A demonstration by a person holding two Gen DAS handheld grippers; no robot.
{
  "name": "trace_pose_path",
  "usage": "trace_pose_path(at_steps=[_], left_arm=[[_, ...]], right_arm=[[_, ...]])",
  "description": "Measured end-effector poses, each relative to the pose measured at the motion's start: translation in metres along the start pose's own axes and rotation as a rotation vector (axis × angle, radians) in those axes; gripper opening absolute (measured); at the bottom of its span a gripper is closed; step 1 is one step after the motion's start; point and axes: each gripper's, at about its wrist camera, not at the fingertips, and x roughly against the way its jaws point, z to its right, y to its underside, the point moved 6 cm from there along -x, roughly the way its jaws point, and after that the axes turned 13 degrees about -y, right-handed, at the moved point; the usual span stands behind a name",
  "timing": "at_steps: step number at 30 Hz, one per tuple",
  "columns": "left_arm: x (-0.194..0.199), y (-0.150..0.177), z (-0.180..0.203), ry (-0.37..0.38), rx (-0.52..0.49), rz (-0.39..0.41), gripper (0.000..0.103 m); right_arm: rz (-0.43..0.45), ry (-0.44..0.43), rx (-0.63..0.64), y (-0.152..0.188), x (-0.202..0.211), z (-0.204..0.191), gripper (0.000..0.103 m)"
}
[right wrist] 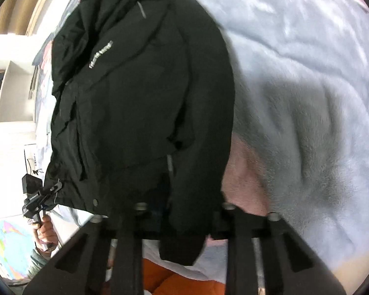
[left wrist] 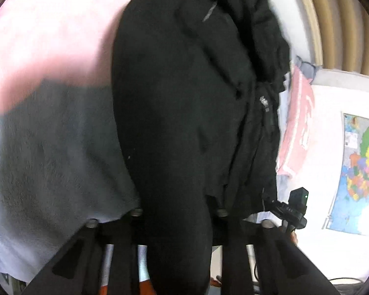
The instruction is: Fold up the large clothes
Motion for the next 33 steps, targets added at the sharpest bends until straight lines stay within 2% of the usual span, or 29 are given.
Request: trace_pose_path(at_steps=[4, 13, 20, 25, 27, 29, 33], left_arm=[[0.033, -0.016, 0.022, 0.051, -0.014, 0.091, 0.014], [0.106, -0.061, 0.082, 0.123, -0.109, 0.256, 0.014], [0.155, -0.106, 0.127, 0.163, -0.155, 0.396, 0.014], [0.181, -0.162, 0.153, 0.171, -0.16, 0.479, 0.015], [0.183, -0.19, 0.163, 0.174, -0.154, 0.504, 0.015], [0.178, -0.213, 0.17, 0.164, -0.147, 0.514, 0.015], [0.146, -0.281, 0.176, 0.128, -0.075, 0.502, 0.015]], right_arm=[[0.078, -0.028, 0.059, -0.016, 0.036, -0.032, 0.015], [0.164, -0.036, 0.187, -0.069, 0.094, -0.09, 0.015], [0.277, -0.054, 0.301, -0.131, 0.135, -0.15, 0.015], [0.347, -0.056, 0.346, -0.196, 0.157, -0.185, 0.015], [0.359, -0.046, 0.344, -0.219, 0.151, -0.194, 0.015], [0.362, -0.035, 0.333, -0.248, 0.144, -0.199, 0.015], [0.35, -0.026, 0.287, -0.315, 0.113, -0.198, 0.015]])
